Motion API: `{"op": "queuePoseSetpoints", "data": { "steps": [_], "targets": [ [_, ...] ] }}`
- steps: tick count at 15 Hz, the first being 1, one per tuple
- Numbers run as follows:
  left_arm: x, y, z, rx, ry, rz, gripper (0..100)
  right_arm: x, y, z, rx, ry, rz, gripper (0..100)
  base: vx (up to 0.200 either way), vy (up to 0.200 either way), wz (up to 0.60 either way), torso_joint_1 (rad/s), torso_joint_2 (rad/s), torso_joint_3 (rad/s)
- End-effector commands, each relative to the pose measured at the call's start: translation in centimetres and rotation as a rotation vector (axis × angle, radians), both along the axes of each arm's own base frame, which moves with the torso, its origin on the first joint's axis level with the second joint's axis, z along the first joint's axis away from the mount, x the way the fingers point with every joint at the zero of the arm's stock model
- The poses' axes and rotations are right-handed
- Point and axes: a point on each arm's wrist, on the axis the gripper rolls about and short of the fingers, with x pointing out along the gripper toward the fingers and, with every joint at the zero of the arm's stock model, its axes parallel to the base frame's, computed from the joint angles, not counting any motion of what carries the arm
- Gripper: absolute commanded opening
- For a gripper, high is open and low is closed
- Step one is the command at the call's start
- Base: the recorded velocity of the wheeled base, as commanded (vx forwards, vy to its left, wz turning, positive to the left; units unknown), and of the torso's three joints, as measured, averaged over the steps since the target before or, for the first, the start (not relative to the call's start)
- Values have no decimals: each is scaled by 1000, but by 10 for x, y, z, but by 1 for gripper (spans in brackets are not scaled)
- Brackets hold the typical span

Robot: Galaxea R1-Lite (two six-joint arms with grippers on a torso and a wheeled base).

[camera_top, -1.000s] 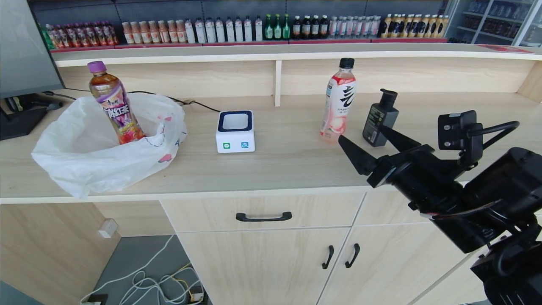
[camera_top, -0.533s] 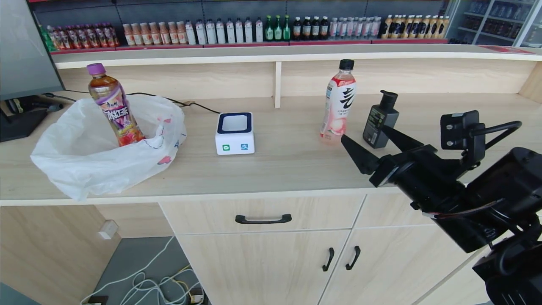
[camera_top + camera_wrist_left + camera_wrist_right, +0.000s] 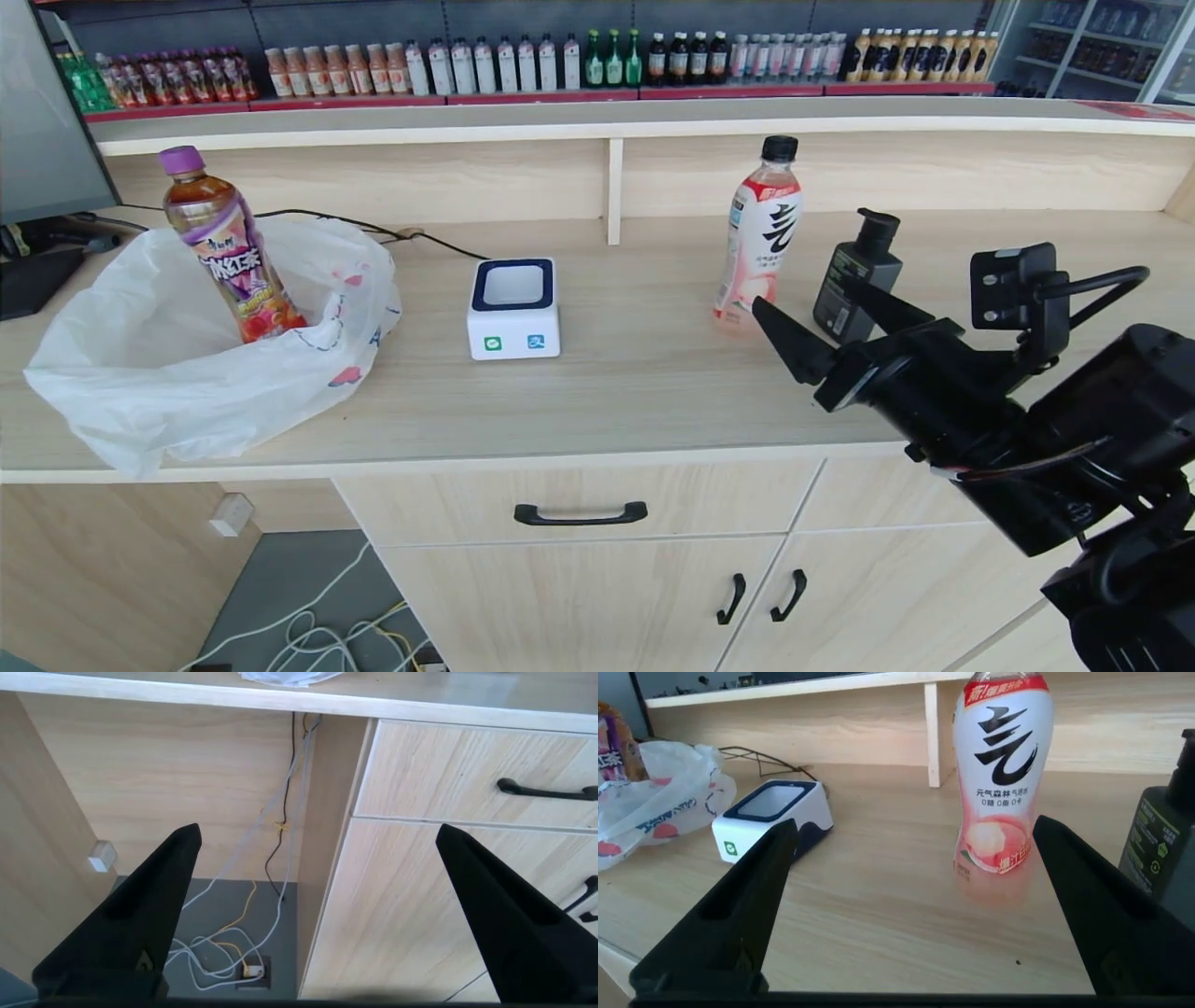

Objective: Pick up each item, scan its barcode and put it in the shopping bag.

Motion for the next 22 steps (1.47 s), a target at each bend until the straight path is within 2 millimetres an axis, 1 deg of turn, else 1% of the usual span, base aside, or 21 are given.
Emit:
{"op": "queuePoseSetpoints", "data": {
  "steps": [1, 3, 4, 5, 6, 7, 8, 10, 11, 13, 15, 18, 21, 22],
  "targets": [
    [0, 0, 0, 0, 0, 0, 100, 2, 0, 0, -2, -5, -5, 100, 0, 0, 0, 0, 0, 0],
    [0, 0, 0, 0, 0, 0, 100, 5, -3, 0, -18, -13, -16, 100, 0, 0, 0, 0, 0, 0],
    [0, 0, 0, 1, 0, 0, 100, 9, -7, -5, -28, 3, -41, 100, 0, 0, 0, 0, 0, 0],
    [0, 0, 0, 1, 0, 0, 100, 14, -10, -5, -34, 12, -60, 100, 0, 0, 0, 0, 0, 0],
    [0, 0, 0, 1, 0, 0, 100, 20, -8, -4, -52, 49, -62, 100, 0, 0, 0, 0, 0, 0],
    [0, 0, 0, 1, 0, 0, 100, 24, -6, -1, -57, 59, -62, 100, 0, 0, 0, 0, 0, 0],
    [0, 0, 0, 1, 0, 0, 100, 35, -2, 8, -61, 71, -84, 100, 0, 0, 0, 0, 0, 0],
    [0, 0, 0, 1, 0, 0, 100, 48, 3, 17, -62, 106, -127, 100, 0, 0, 0, 0, 0, 0],
    [0, 0, 0, 3, 0, -1, 100, 54, 6, 18, -71, 124, -128, 100, 0, 0, 0, 0, 0, 0],
    [0, 0, 0, 3, 0, 0, 100, 65, 10, 12, -80, 143, -142, 100, 0, 0, 0, 0, 0, 0],
    [0, 0, 0, 1, 0, 0, 100, 74, 13, 7, -71, 161, -211, 100, 0, 0, 0, 0, 0, 0],
    [0, 0, 0, 3, 0, 0, 100, 87, 20, 0, -77, 166, -238, 100, 0, 0, 0, 0, 0, 0],
    [0, 0, 0, 3, 0, 0, 100, 105, 26, 0, -56, 143, -278, 100, 0, 0, 0, 0, 0, 0],
    [0, 0, 0, 3, 0, 0, 100, 107, 27, 0, -55, 142, -279, 100, 0, 0, 0, 0, 0, 0]
  ]
}}
